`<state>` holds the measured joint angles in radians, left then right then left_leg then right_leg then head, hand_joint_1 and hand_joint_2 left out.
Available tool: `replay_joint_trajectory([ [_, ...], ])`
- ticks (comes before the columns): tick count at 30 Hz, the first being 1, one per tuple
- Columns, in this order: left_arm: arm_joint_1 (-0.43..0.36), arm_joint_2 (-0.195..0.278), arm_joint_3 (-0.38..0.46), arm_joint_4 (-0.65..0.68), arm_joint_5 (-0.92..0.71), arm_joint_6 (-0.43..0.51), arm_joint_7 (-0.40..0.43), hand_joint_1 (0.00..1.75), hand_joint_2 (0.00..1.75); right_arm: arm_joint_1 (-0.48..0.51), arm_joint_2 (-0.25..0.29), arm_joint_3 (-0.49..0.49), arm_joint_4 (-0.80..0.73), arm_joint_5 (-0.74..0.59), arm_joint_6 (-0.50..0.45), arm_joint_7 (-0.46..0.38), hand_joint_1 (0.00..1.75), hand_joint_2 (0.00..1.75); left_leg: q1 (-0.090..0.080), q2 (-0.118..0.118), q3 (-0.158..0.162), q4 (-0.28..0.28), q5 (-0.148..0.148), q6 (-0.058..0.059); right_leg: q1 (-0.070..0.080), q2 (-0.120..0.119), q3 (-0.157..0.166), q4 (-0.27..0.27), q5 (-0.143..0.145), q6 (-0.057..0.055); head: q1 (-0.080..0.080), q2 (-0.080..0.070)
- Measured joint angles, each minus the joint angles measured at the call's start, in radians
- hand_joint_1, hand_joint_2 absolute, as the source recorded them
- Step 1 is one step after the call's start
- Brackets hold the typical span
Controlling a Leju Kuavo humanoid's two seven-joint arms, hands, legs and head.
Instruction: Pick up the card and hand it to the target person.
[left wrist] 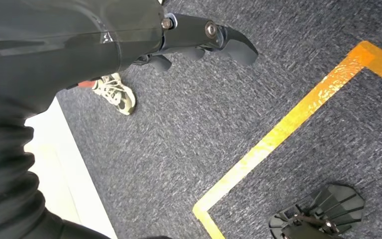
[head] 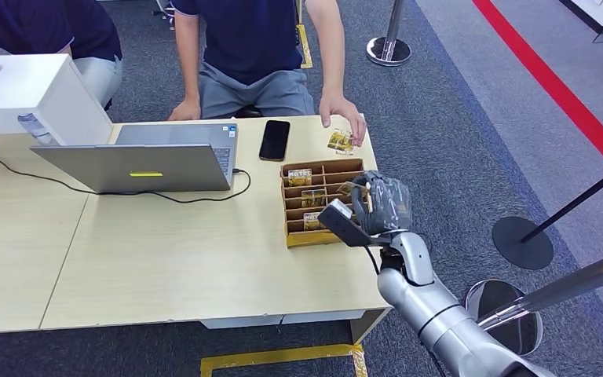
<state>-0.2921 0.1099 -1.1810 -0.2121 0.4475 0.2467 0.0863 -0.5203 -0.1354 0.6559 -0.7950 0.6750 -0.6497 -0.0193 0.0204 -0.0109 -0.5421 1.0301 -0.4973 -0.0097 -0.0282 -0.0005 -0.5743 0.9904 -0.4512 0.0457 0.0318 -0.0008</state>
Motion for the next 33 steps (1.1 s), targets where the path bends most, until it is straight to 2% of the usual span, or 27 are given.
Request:
replay_joint_trajectory([
  [6, 0.0, 0.0, 0.0, 0.0, 0.008, -0.001, 0.0, 0.0, 1.75, -0.045, -0.014, -0.052, -0.154, -0.191, 0.071, -0.047, 1.45, 1.75, 0.0, 0.0, 0.0, 0.0, 0.0, 0.0, 0.0, 0.0, 0.0, 0.0, 0.0, 0.0, 0.0, 0.0],
  [13, -0.002, -0.002, 0.0, 0.0, 0.008, -0.019, 0.0, 0.0, 1.75, -0.103, -0.016, -0.091, -0.24, -0.243, 0.09, -0.094, 1.45, 1.75, 0.0, 0.0, 0.0, 0.0, 0.0, 0.0, 0.0, 0.0, 0.0, 0.0, 0.0, 0.0, 0.0, 0.0],
  [17, -0.008, -0.005, 0.0, 0.0, 0.008, -0.036, 0.001, 0.0, 1.75, -0.133, -0.005, -0.09, -0.237, -0.251, 0.091, -0.134, 1.75, 1.75, 0.0, 0.0, 0.0, 0.0, 0.0, 0.0, 0.0, 0.0, 0.0, 0.0, 0.0, 0.0, 0.0, 0.0],
  [19, -0.011, -0.007, 0.0, 0.0, 0.007, -0.044, 0.004, 0.0, 1.75, -0.141, 0.003, -0.089, -0.231, -0.255, 0.089, -0.149, 1.75, 1.75, 0.0, 0.0, 0.0, 0.0, 0.0, 0.0, 0.0, 0.0, 0.0, 0.0, 0.0, 0.0, 0.0, 0.0],
  [20, -0.013, -0.008, 0.0, 0.0, 0.007, -0.047, 0.006, 0.0, 1.75, -0.144, 0.008, -0.089, -0.227, -0.256, 0.087, -0.156, 1.31, 1.75, 0.0, 0.0, 0.0, 0.0, 0.0, 0.0, 0.0, 0.0, 0.0, 0.0, 0.0, 0.0, 0.0, 0.0],
  [23, -0.016, -0.009, 0.0, 0.0, 0.011, -0.052, 0.015, 0.0, 0.44, -0.153, 0.02, -0.089, -0.211, -0.262, 0.083, -0.172, 0.0, 1.75, 0.0, 0.0, 0.0, 0.0, 0.0, 0.0, 0.0, 0.0, 0.0, 0.0, 0.0, 0.0, 0.0, 0.0],
  [24, -0.016, -0.009, 0.0, 0.0, 0.015, -0.052, 0.017, 0.0, 0.0, -0.155, 0.024, -0.089, -0.206, -0.266, 0.083, -0.175, 0.0, 1.75, 0.0, 0.0, 0.0, 0.0, 0.0, 0.0, 0.0, 0.0, 0.0, 0.0, 0.0, 0.0, 0.0, 0.0],
  [29, -0.016, -0.009, 0.0, 0.0, 0.026, -0.042, 0.016, 0.0, 0.0, -0.164, 0.034, -0.089, -0.189, -0.315, 0.109, -0.183, 0.0, 1.75, 0.0, 0.0, 0.0, 0.0, 0.0, 0.0, 0.0, 0.0, 0.0, 0.0, 0.0, 0.0, 0.0, 0.0],
  [33, -0.016, -0.009, 0.0, 0.0, 0.026, -0.037, 0.017, 0.0, 0.0, -0.169, 0.035, -0.09, -0.18, -0.44, 0.229, -0.192, 0.0, 1.75, 0.0, 0.0, 0.0, 0.0, 0.0, 0.0, 0.0, 0.0, 0.0, 0.0, 0.0, 0.0, 0.0, 0.0],
])
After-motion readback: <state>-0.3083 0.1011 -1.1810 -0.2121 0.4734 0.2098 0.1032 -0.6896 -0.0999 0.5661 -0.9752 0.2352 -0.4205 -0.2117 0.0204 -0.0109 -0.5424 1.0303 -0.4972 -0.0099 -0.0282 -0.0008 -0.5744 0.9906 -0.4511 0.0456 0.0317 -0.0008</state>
